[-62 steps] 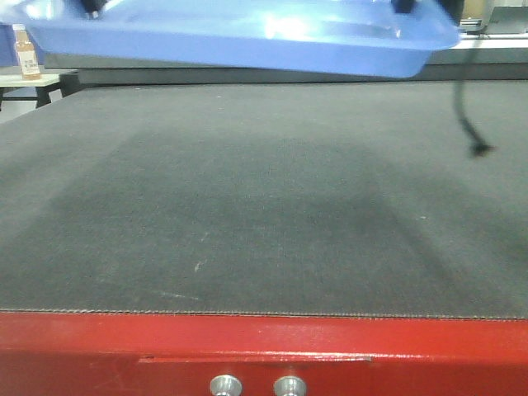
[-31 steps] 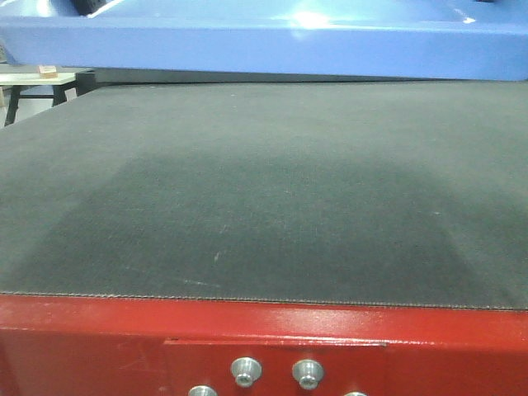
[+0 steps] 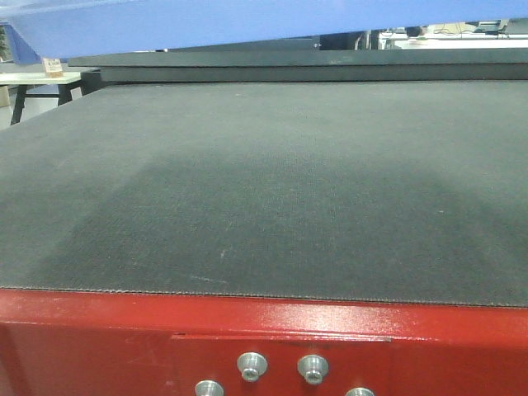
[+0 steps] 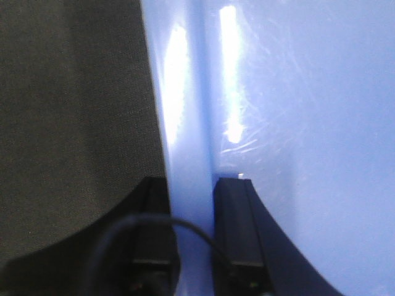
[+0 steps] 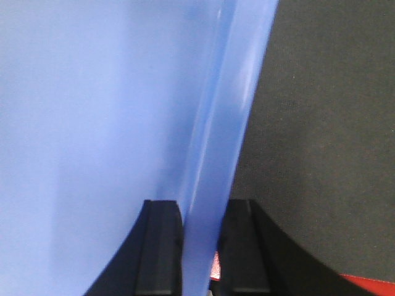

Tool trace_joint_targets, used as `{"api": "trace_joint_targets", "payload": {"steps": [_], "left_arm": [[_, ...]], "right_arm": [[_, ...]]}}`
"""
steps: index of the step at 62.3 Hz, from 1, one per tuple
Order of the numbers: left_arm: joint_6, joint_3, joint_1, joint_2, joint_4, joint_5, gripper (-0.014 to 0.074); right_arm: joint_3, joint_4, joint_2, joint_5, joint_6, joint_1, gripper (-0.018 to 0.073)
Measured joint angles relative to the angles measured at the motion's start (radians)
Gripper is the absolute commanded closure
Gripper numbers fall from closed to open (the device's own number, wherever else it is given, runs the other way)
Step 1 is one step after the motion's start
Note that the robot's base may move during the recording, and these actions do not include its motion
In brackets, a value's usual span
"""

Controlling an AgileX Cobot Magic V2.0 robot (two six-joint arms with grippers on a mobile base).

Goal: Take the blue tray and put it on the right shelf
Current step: 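Hold the tray raised with both grippers while backing from the table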

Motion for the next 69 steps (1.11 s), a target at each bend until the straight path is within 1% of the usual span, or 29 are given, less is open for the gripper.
{"api": "trace_joint_targets", "payload": {"steps": [10, 29, 69], "left_arm": [[0.0, -0.01, 0.0, 0.0, -0.002, 0.008, 0.0642], [-0.005, -0.08, 0.0, 0.0, 0.006, 0.031, 0.0644], [-0.006, -0.082, 0.0, 0.0, 0.004, 0.033, 0.0645]], "right_arm": [[0.0, -0.002, 0.0, 0.004, 0.0, 0.0, 0.0503], [0.0, -0.005, 0.0, 0.006, 0.0, 0.0, 0.0503], [0.0, -0.006, 0.0, 0.005, 0.002, 0.0, 0.0503]]}}
